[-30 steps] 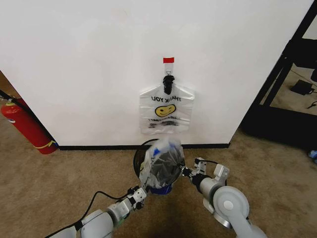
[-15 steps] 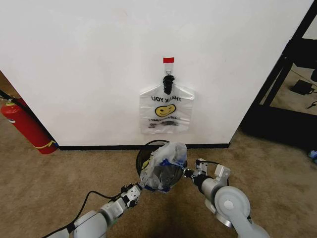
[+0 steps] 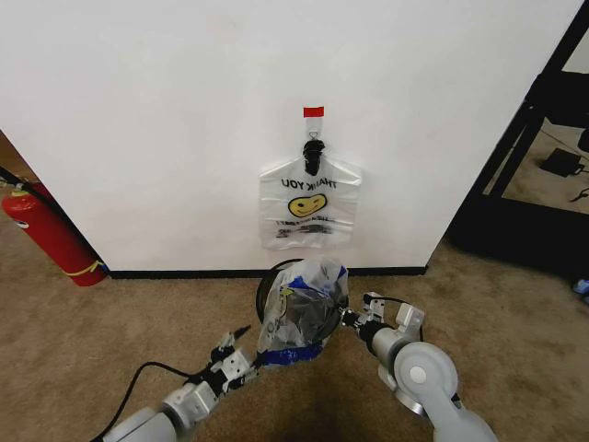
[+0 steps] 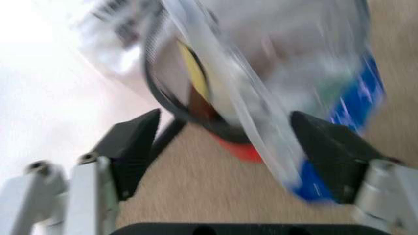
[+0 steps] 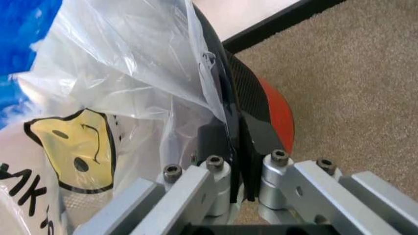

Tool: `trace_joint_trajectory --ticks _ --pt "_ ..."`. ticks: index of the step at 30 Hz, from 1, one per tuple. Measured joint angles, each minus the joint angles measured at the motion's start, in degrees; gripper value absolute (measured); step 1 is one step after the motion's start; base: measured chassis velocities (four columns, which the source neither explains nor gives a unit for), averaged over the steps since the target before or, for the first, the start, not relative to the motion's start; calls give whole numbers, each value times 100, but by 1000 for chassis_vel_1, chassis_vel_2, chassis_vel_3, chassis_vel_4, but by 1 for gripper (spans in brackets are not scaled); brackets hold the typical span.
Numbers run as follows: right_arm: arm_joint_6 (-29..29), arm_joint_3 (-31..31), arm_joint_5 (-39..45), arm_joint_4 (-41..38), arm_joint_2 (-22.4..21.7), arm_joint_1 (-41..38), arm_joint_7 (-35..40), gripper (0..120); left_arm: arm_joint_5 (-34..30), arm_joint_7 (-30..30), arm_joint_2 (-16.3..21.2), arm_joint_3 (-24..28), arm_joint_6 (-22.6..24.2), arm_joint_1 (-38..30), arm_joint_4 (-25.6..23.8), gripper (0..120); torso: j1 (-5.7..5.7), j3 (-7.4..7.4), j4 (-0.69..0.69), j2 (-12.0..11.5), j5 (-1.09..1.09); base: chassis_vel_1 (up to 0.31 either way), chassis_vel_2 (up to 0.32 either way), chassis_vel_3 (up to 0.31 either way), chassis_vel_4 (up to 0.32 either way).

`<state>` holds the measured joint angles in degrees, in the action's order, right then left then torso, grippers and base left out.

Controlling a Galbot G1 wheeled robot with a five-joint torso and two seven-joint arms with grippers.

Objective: Pick up the garbage bag from the wall and place it over the trash bin.

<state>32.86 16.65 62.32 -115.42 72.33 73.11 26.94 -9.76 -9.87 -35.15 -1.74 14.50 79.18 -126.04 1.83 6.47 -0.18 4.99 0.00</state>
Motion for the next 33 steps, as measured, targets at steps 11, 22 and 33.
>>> trace_joint_trajectory --ticks 11,22,33 --pt "-8 2 -29 -62 10 24 -2 0 -1841 -496 -216 270 779 -925 -224 100 0 0 -1 0 0 0 0 0 0" --pt "-16 -22 -24 -125 56 53 -29 0 -2180 -518 -291 303 617 -1034 162 71 0 0 0 0 0 0 0 0 0" --pt "-27 -6 -26 -145 57 154 -53 0 -2253 -606 -318 327 584 -1028 181 34 0 0 0 0 0 0 0 0 0"
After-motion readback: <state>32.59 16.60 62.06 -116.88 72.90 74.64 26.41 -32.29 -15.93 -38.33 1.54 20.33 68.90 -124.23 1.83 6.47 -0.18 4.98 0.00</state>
